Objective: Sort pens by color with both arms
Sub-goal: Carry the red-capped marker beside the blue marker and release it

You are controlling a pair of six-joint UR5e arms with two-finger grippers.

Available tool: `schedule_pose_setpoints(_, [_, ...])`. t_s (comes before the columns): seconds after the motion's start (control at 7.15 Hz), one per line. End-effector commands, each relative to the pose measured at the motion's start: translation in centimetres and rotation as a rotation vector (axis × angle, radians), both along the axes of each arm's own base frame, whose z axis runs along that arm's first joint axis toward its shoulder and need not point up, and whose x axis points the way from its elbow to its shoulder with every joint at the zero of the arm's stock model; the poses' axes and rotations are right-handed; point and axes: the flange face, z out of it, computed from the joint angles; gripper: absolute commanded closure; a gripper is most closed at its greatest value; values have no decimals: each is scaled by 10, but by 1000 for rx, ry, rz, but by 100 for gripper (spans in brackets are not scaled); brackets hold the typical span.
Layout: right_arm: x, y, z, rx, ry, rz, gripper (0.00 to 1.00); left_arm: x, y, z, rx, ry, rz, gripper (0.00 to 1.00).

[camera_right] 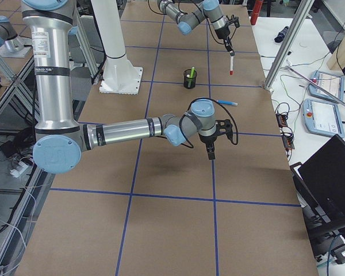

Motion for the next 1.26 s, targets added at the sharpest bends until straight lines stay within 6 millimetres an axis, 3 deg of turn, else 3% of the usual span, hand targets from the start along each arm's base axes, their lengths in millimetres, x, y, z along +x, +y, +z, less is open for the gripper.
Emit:
schedule_pose_setpoints(0.0, [0,-1,4,2,4,3,1,34,22,1,69,-2,-104,100])
schedule_pose_setpoints(0.42, [1,-3,8,1,19,13,1,114,38,7,79,-95,-165,100])
schedule_pose_setpoints(0.56, [1,-2,8,1,19,13,1,125,33,4,74,-117,-175,100])
schedule_pose_setpoints(0.7, [1,-2,7,12,15,13,1,138,24,-12,68,-133,-183,100])
schedule_pose_setpoints(1.12, [1,-3,8,21,12,14,1,168,40,12,75,-126,-143,100])
